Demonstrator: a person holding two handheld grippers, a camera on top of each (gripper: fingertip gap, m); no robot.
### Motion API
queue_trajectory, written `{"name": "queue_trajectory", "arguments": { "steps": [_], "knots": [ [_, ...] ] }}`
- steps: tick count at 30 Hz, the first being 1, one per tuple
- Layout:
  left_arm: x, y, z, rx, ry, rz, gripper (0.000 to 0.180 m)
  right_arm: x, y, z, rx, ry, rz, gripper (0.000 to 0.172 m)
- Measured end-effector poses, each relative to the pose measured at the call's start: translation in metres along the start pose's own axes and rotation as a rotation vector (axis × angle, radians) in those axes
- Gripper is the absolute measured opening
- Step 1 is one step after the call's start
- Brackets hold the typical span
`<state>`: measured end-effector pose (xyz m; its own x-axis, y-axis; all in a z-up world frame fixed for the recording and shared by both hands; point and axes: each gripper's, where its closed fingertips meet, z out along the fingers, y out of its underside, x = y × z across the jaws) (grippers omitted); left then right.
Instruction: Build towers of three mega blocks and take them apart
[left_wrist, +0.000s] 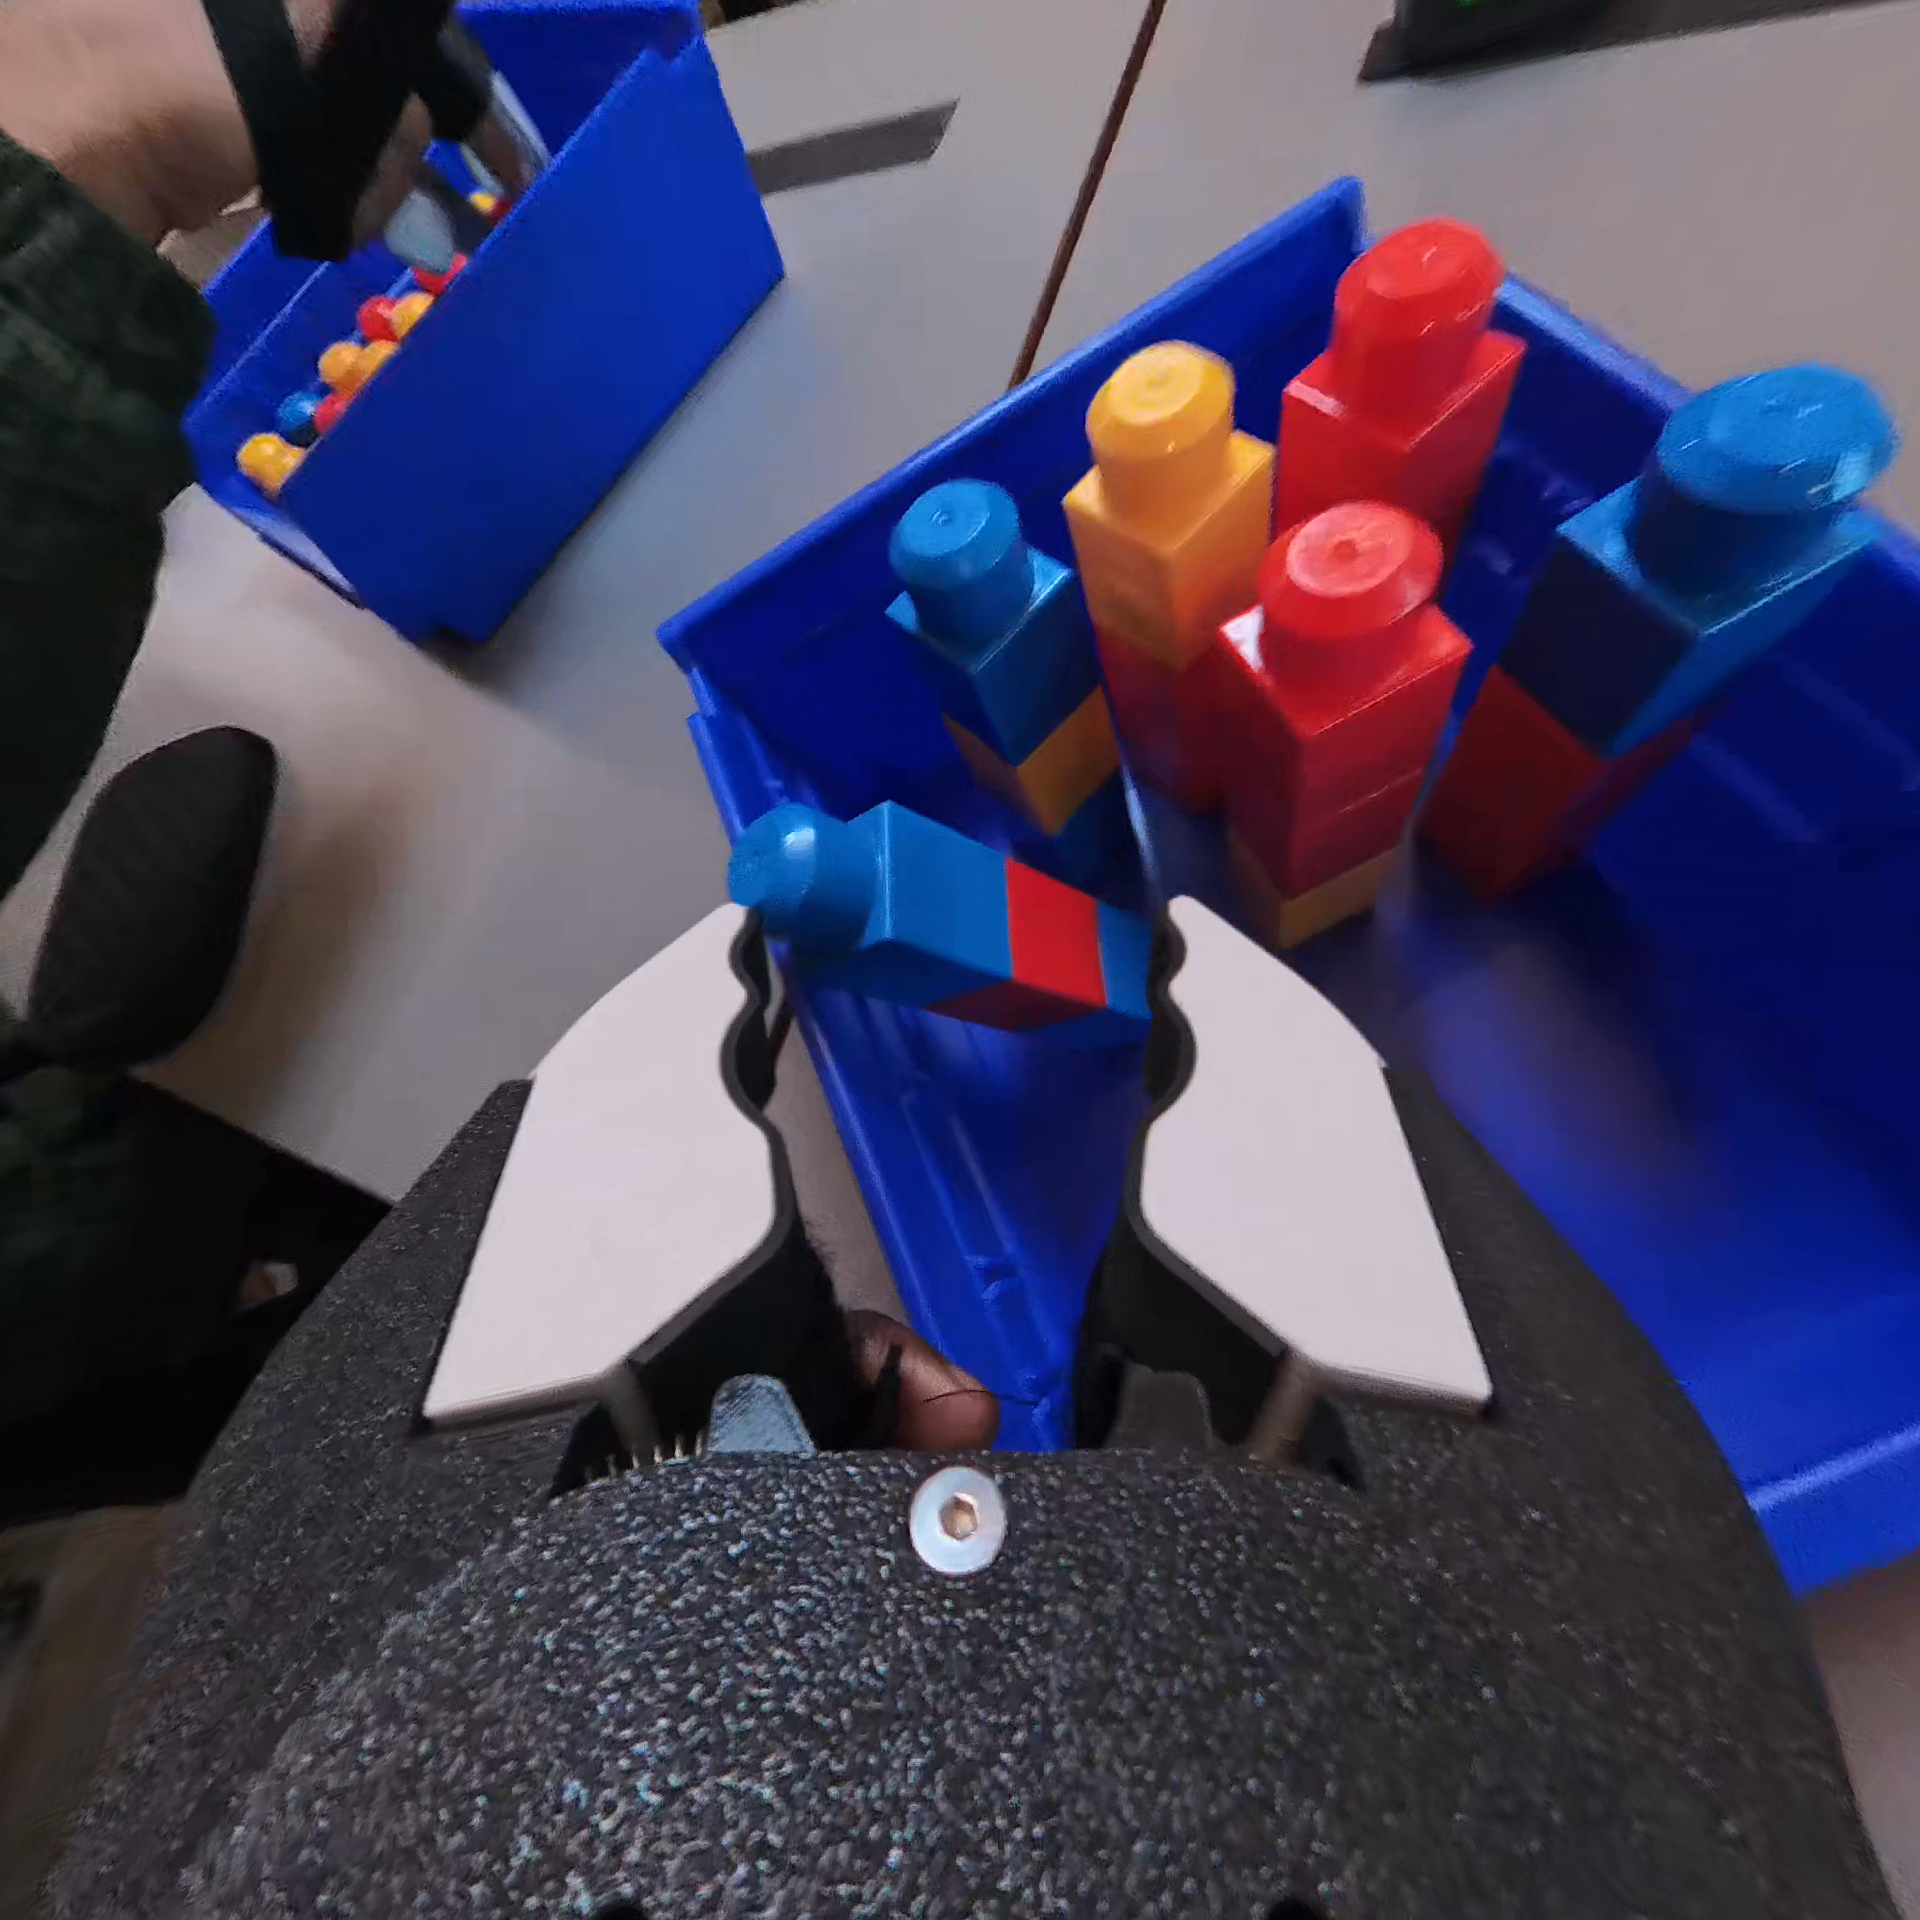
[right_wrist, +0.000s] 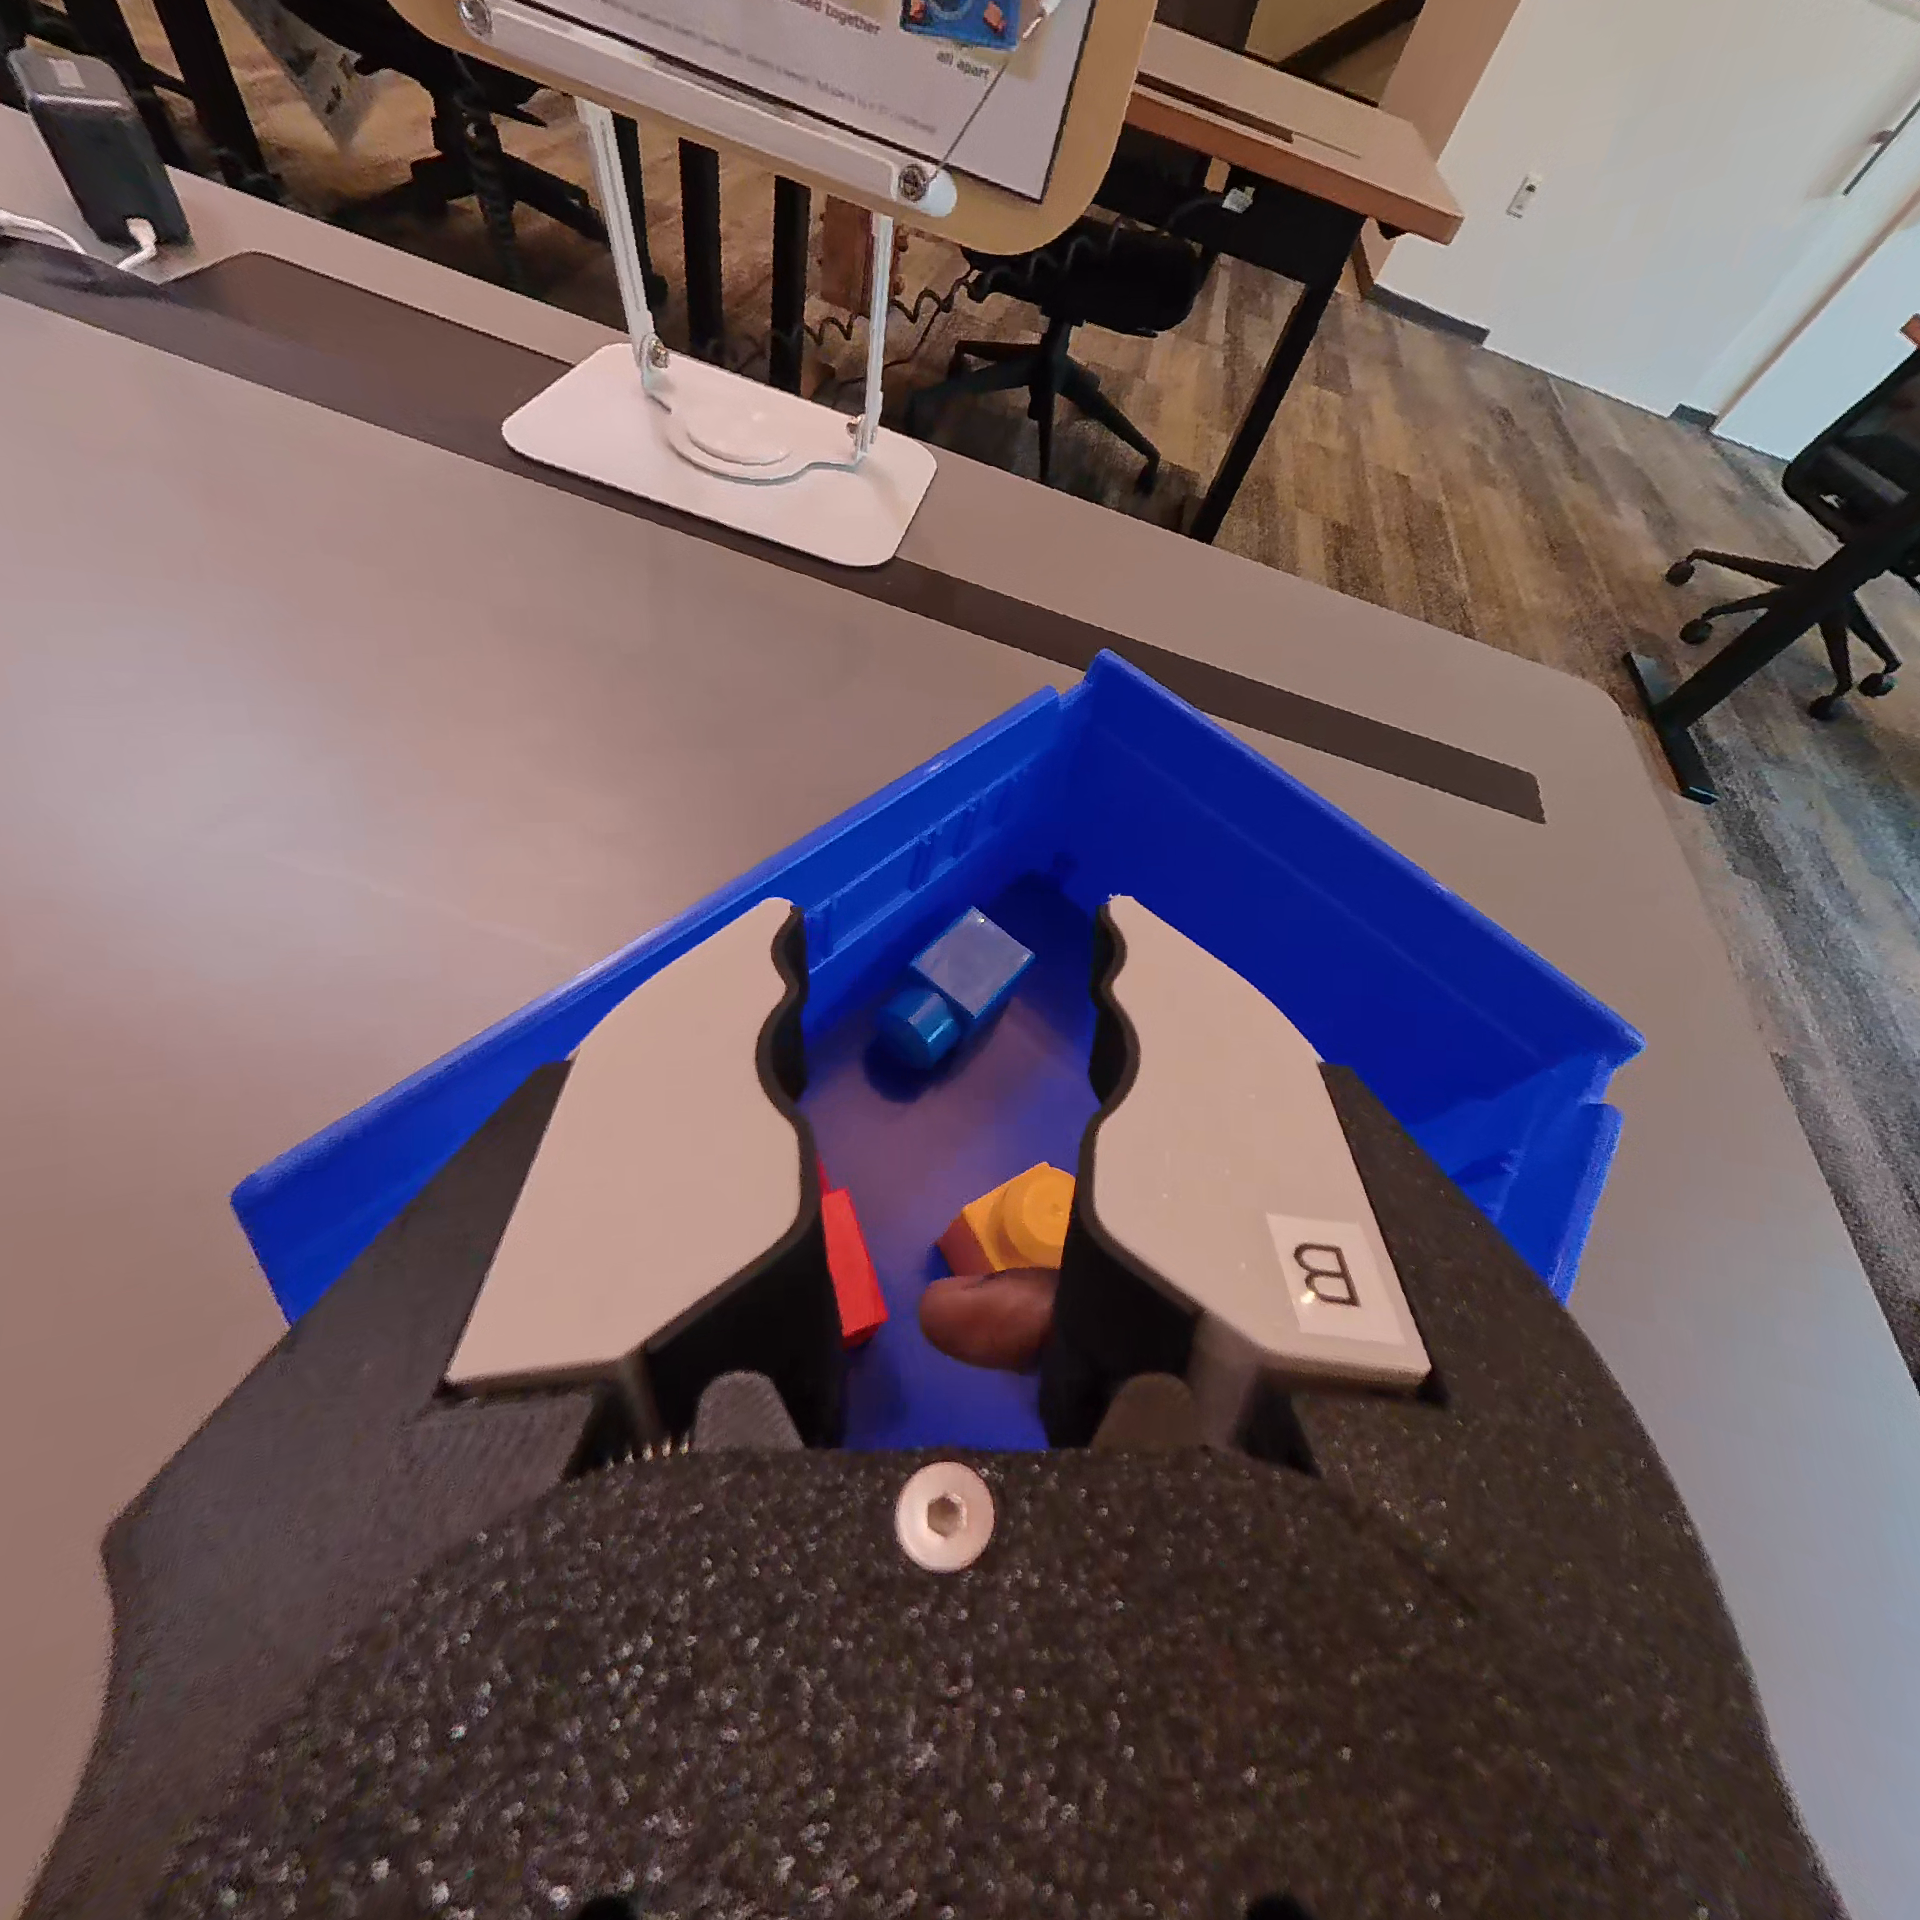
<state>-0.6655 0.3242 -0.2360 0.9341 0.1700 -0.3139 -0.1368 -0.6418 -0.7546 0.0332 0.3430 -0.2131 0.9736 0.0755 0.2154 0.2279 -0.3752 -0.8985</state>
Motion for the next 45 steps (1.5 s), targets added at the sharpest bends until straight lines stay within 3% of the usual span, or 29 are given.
{"name": "queue_trajectory", "arguments": {
  "steps": [3, 8, 15, 17, 18, 28, 29, 32, 39, 42, 45],
  "knots": [
    [-0.012, 0.005, 0.004, -0.012, -0.057, -0.003, 0.079, -0.001, 0.0, 0.0, -0.005, 0.001, -0.018, 0.051],
    [-0.021, 0.002, 0.012, 0.056, -0.026, -0.096, 0.079, -0.002, -0.001, -0.001, -0.002, 0.002, -0.036, 0.049],
    [-0.023, 0.004, 0.028, 0.088, 0.066, -0.206, 0.068, -0.002, -0.004, -0.004, 0.006, 0.01, -0.054, 0.048],
    [-0.022, 0.004, 0.029, 0.091, 0.068, -0.181, 0.044, -0.001, -0.005, -0.005, 0.011, 0.015, -0.058, 0.048],
    [-0.019, 0.002, 0.028, 0.099, 0.076, -0.161, 0.04, -0.001, -0.005, -0.006, 0.013, 0.017, -0.059, 0.048],
    [0.025, -0.007, 0.008, 0.089, 0.221, 0.086, 0.034, -0.002, -0.007, -0.007, 0.021, 0.021, -0.08, 0.047],
    [0.029, -0.006, 0.008, 0.076, 0.234, 0.094, 0.043, -0.003, -0.008, -0.007, 0.021, 0.02, -0.082, 0.047],
    [0.029, -0.001, 0.015, 0.039, 0.201, 0.132, 0.055, -0.003, -0.008, -0.007, 0.023, 0.016, -0.089, 0.046],
    [0.028, 0.01, 0.026, -0.067, 0.135, 0.173, 0.044, -0.005, -0.009, -0.008, 0.027, 0.01, -0.103, 0.046],
    [0.035, 0.002, 0.017, -0.013, 0.198, 0.152, 0.038, -0.012, -0.011, -0.009, 0.032, -0.009, -0.124, 0.046],
    [0.029, -0.024, -0.019, 0.145, 0.257, 0.073, 0.038, -0.029, -0.021, -0.013, 0.081, -0.073, -0.159, 0.045]
  ]
}}
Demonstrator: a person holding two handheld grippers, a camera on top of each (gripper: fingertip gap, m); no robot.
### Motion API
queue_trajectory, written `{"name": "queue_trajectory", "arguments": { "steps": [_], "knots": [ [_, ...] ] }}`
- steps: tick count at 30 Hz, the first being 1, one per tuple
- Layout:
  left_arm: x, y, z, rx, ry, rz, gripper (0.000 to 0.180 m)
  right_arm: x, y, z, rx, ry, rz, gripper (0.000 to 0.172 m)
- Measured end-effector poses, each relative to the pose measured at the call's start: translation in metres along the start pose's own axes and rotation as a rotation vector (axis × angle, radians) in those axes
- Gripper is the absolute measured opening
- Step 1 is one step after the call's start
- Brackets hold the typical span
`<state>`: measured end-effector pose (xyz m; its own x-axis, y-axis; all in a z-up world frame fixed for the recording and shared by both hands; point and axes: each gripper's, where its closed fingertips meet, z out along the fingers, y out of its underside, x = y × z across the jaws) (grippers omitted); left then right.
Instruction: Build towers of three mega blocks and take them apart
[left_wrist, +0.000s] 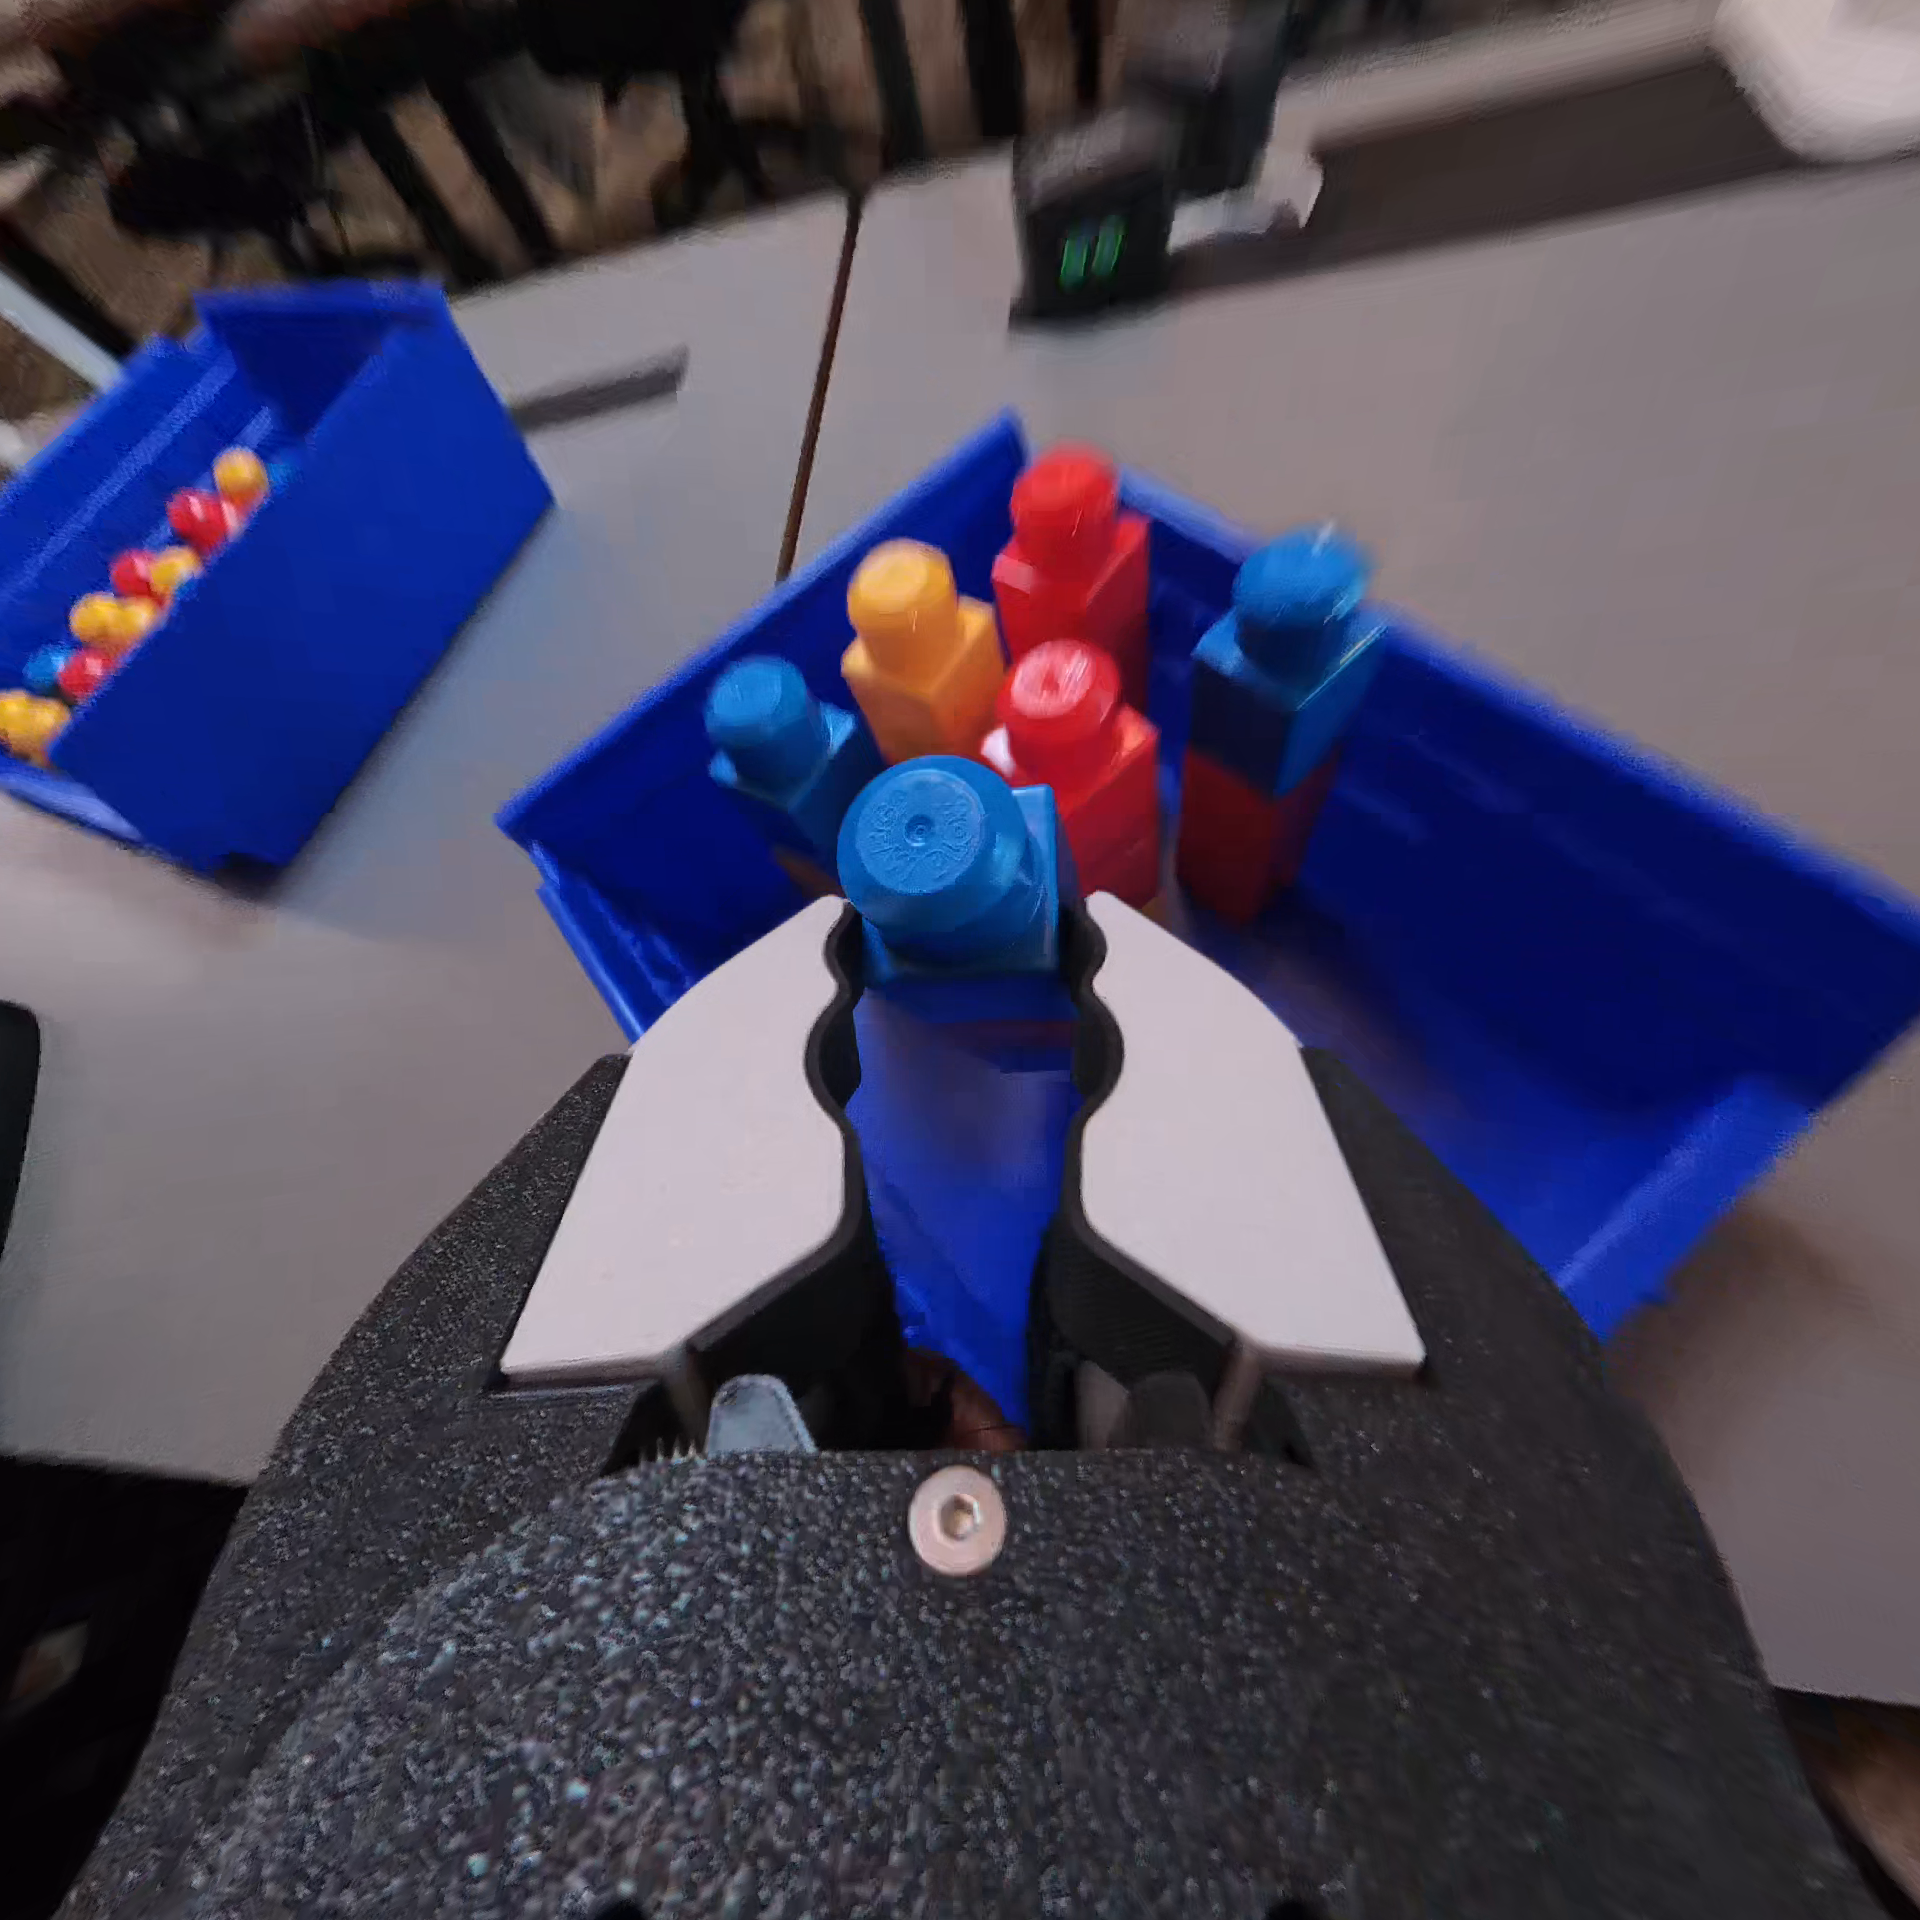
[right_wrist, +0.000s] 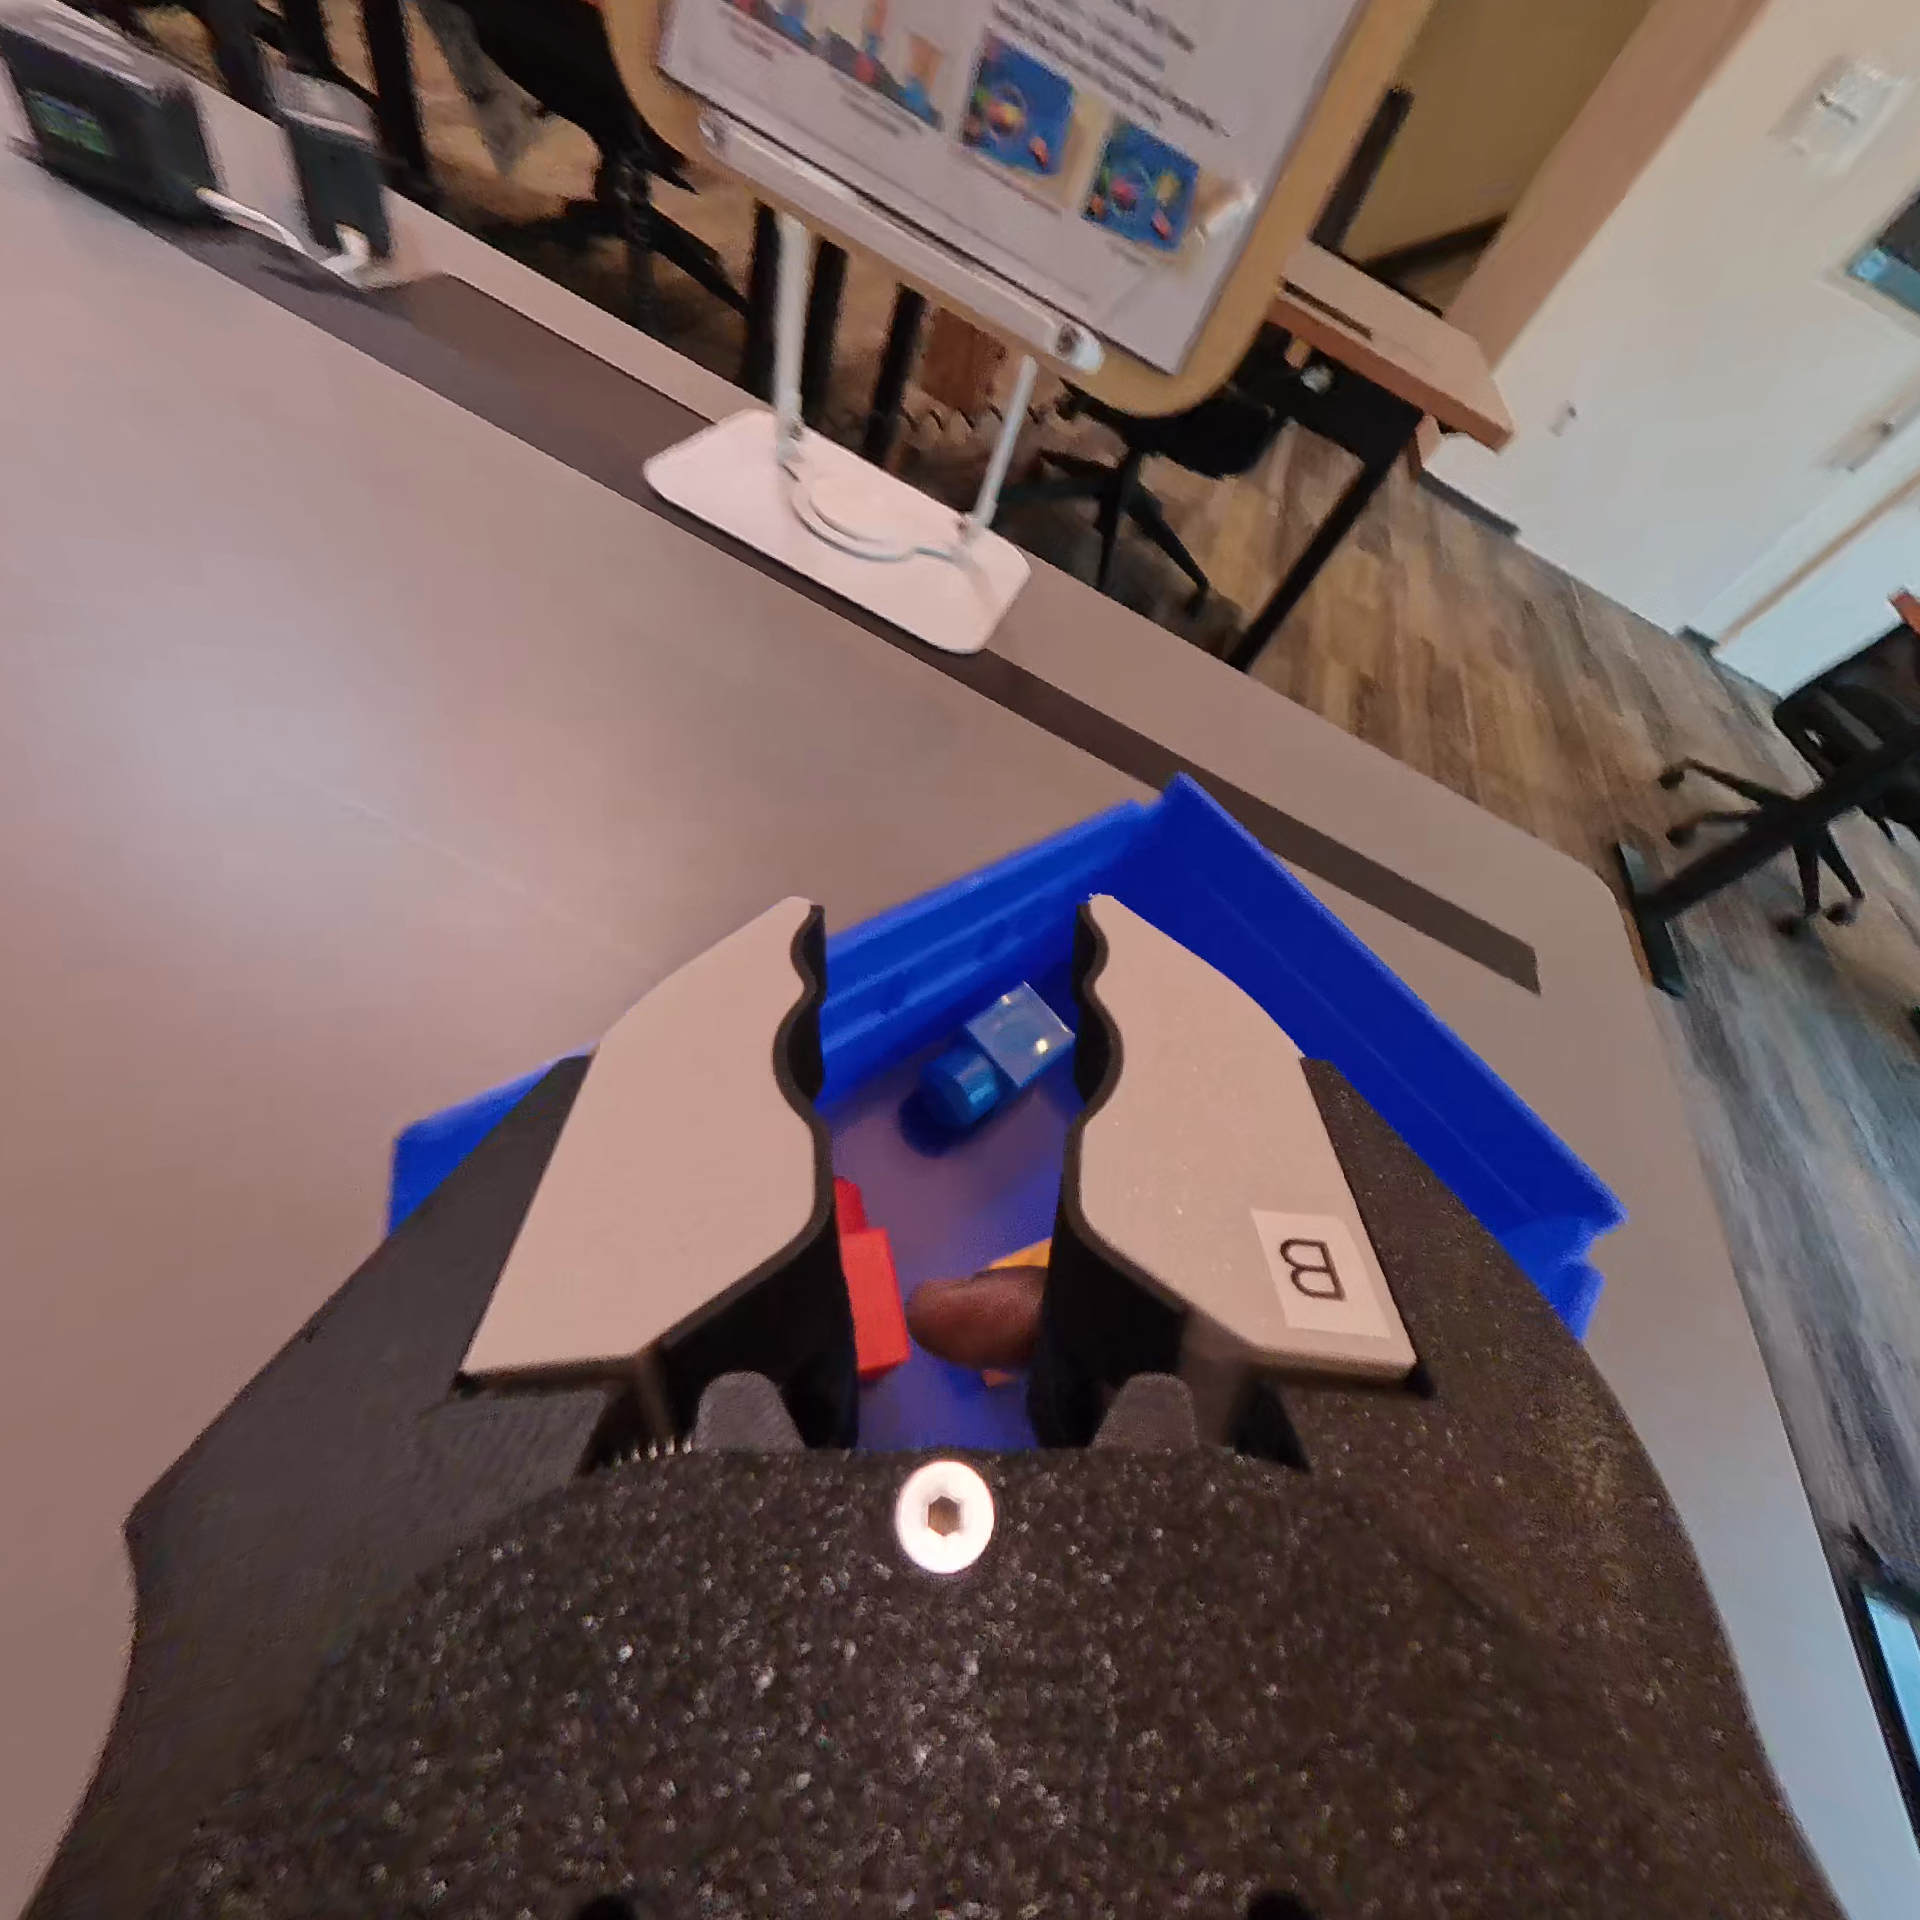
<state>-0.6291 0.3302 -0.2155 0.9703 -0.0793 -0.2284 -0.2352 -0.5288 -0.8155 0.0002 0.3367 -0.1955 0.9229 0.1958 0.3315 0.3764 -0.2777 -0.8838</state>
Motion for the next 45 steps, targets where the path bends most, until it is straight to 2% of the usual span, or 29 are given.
{"name": "queue_trajectory", "arguments": {
  "steps": [3, 6, 8, 10, 11, 14, 17, 21, 22, 24, 25, 27, 28, 29, 31, 33, 35, 38, 45],
  "knots": [
    [0.015, -0.05, -0.053, 0.332, 0.165, -0.094, 0.037, -0.026, -0.023, -0.004, 0.111, -0.103, -0.038, 0.046],
    [0.05, -0.102, -0.117, 0.714, 0.509, -0.24, 0.037, -0.082, -0.062, -0.021, 0.357, -0.339, -0.082, 0.054],
    [0.081, -0.121, -0.145, 0.836, 0.765, -0.304, 0.037, -0.125, -0.088, -0.041, 0.548, -0.491, -0.106, 0.068],
    [0.113, -0.133, -0.154, 0.862, 0.98, -0.372, 0.037, -0.161, -0.109, -0.061, 0.721, -0.569, -0.11, 0.084],
    [0.131, -0.136, -0.154, 0.845, 1.08, -0.406, 0.037, -0.177, -0.116, -0.068, 0.783, -0.577, -0.134, 0.086],
    [0.188, -0.141, -0.147, 0.735, 1.352, -0.499, 0.037, -0.217, -0.121, -0.083, 0.879, -0.528, -0.302, 0.087],
    [0.236, -0.136, -0.135, 0.591, 1.522, -0.538, 0.037, -0.234, -0.125, -0.095, 0.951, -0.461, -0.387, 0.082],
    [0.277, -0.124, -0.12, 0.462, 1.568, -0.519, 0.037, -0.24, -0.129, -0.107, 1.03, -0.396, -0.456, 0.072],
    [0.284, -0.122, -0.12, 0.441, 1.583, -0.515, 0.037, -0.24, -0.128, -0.105, 1.022, -0.367, -0.486, 0.064],
    [0.294, -0.12, -0.122, 0.411, 1.621, -0.509, 0.037, -0.24, -0.126, -0.102, 1.014, -0.327, -0.524, 0.038],
    [0.296, -0.12, -0.122, 0.416, 1.623, -0.514, 0.037, -0.239, -0.126, -0.101, 1.011, -0.341, -0.498, 0.037],
    [0.295, -0.122, -0.126, 0.457, 1.635, -0.484, 0.038, -0.236, -0.126, -0.1, 0.981, -0.45, -0.367, 0.036],
    [0.293, -0.124, -0.132, 0.505, 1.658, -0.461, 0.046, -0.233, -0.128, -0.101, 0.975, -0.53, -0.256, 0.036],
    [0.29, -0.127, -0.139, 0.571, 1.674, -0.442, 0.062, -0.229, -0.13, -0.103, 0.965, -0.623, -0.119, 0.036],
    [0.29, -0.128, -0.144, 0.695, 1.63, -0.362, 0.08, -0.226, -0.133, -0.105, 0.929, -0.836, 0.138, 0.036],
    [0.303, -0.12, -0.142, 0.756, 1.556, -0.229, 0.08, -0.231, -0.132, -0.107, 0.861, -1.045, 0.311, 0.036],
    [0.319, -0.112, -0.146, 0.775, 1.546, -0.128, 0.067, -0.241, -0.128, -0.105, 0.79, -1.167, 0.377, 0.035],
    [0.324, -0.113, -0.148, 0.816, 1.512, -0.116, 0.047, -0.242, -0.126, -0.103, 0.746, -1.224, 0.44, 0.035],
    [0.324, -0.11, -0.148, 0.772, 1.583, -0.157, 0.046, -0.243, -0.123, -0.096, 0.668, -1.277, 0.521, 0.035]
  ]
}}
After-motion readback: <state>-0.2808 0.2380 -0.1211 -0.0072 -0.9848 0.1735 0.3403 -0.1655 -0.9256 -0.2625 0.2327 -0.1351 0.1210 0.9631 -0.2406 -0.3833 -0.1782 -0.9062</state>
